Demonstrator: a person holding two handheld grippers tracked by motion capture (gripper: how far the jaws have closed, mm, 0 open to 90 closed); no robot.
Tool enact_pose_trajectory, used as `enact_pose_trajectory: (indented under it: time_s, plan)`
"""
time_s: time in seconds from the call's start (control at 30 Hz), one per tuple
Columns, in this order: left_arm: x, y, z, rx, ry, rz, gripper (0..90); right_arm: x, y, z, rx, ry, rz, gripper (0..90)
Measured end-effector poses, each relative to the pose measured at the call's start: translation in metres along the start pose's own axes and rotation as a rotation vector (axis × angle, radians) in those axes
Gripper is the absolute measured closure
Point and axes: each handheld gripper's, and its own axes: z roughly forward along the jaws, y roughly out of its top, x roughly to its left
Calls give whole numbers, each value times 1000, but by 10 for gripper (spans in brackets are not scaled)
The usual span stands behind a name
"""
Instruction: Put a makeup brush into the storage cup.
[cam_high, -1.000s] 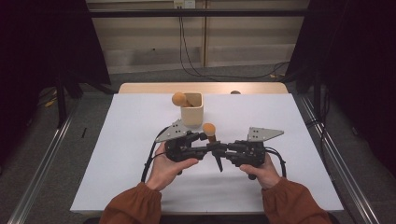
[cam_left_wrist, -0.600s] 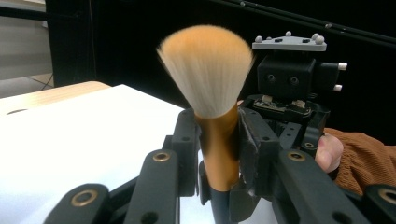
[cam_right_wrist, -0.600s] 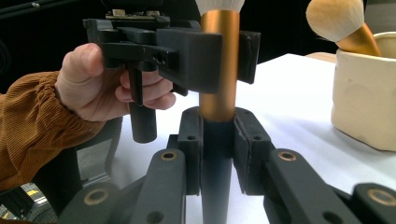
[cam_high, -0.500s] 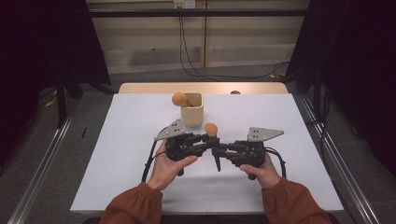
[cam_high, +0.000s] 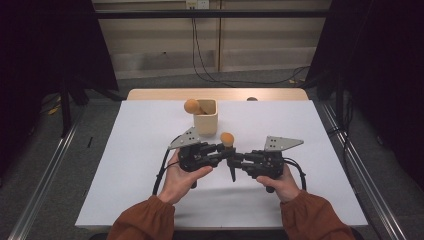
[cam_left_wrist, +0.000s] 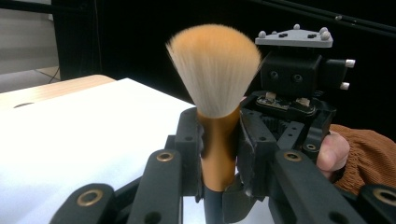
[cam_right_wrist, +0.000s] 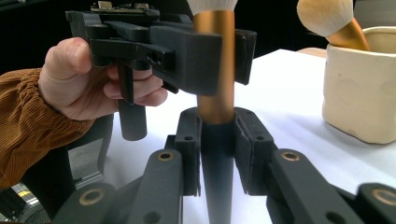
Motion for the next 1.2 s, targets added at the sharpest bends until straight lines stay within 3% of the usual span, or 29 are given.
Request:
enact_pose_trajectory:
  time_s: [0.3, 0.53, 0.73, 0.87, 0.93, 1.2]
  plan:
    - [0, 4, -2, -1, 13, -3, 726, 2, 0, 3, 31, -25, 0, 578]
    - [1, 4, -4, -3, 35, 12, 725, 3, 1, 3, 63, -53, -9, 268]
    - [3, 5, -6, -8, 43, 15, 726, 3, 1, 2, 67, -99, -41, 80]
    - [4, 6, -8, -8, 57, 18, 725, 1, 2, -2, 47, -125, -23, 39]
    - [6, 6, -10, -4, 62, 14, 726, 0, 2, -4, 36, -163, -12, 5]
    - [9, 7, -18, 0, 86, 19, 725, -5, -3, -15, 16, -285, 20, 23]
